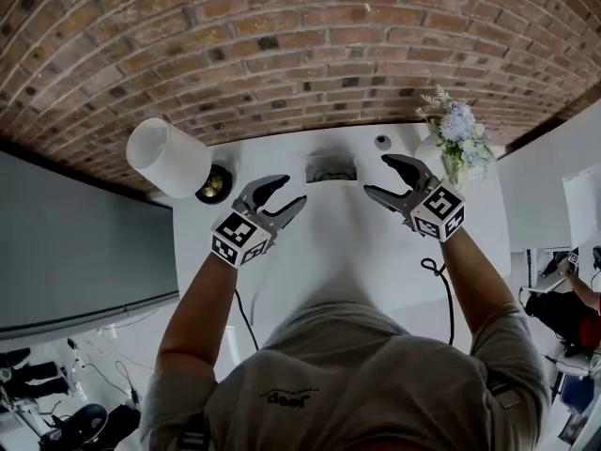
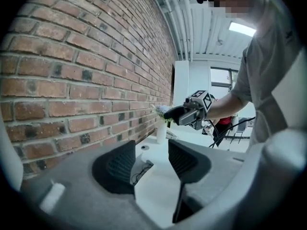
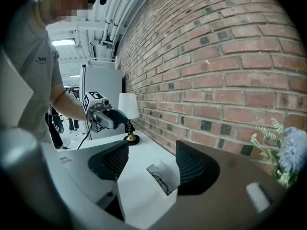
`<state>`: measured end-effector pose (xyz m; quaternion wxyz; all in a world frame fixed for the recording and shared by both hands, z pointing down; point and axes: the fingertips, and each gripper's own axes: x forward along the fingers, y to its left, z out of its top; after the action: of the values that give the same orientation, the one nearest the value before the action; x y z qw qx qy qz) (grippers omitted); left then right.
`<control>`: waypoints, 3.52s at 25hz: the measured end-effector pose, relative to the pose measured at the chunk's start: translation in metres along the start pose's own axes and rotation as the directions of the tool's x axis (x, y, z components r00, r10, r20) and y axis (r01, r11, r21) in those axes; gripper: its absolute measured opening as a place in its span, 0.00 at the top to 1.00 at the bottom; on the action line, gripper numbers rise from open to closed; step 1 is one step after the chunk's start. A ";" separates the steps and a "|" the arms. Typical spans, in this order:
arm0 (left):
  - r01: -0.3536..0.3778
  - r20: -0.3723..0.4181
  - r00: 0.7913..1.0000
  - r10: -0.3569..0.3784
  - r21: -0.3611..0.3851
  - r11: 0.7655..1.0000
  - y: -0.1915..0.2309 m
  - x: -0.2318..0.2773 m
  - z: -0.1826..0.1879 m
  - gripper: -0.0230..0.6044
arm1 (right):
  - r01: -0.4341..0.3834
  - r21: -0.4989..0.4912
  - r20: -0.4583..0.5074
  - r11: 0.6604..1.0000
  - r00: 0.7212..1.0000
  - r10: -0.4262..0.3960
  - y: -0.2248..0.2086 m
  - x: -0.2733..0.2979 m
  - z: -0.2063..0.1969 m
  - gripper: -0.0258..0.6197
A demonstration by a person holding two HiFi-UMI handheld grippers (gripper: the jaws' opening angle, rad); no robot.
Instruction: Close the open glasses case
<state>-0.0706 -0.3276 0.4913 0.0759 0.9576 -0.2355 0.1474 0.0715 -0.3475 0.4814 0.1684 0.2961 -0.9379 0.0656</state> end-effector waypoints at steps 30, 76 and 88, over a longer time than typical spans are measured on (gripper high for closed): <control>0.063 -0.309 0.951 0.010 0.226 0.972 0.083 0.142 -0.174 0.32 | -0.067 -0.086 -0.244 0.994 0.969 0.044 -0.067 0.137 -0.180 0.20; 0.092 -0.377 0.925 0.038 0.322 0.942 0.077 0.152 -0.192 0.41 | -0.025 -0.243 -0.296 0.970 0.954 -0.049 -0.055 0.150 -0.197 0.38; 0.152 -0.451 0.892 0.040 0.380 0.912 0.064 0.143 -0.198 0.43 | -0.075 -0.307 -0.363 0.949 0.931 -0.044 -0.039 0.146 -0.204 0.43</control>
<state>-0.0287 -0.4023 0.7289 -0.0678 0.8986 -0.1475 0.4076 0.0386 -0.4117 0.7247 0.3846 0.2405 -0.8907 -0.0297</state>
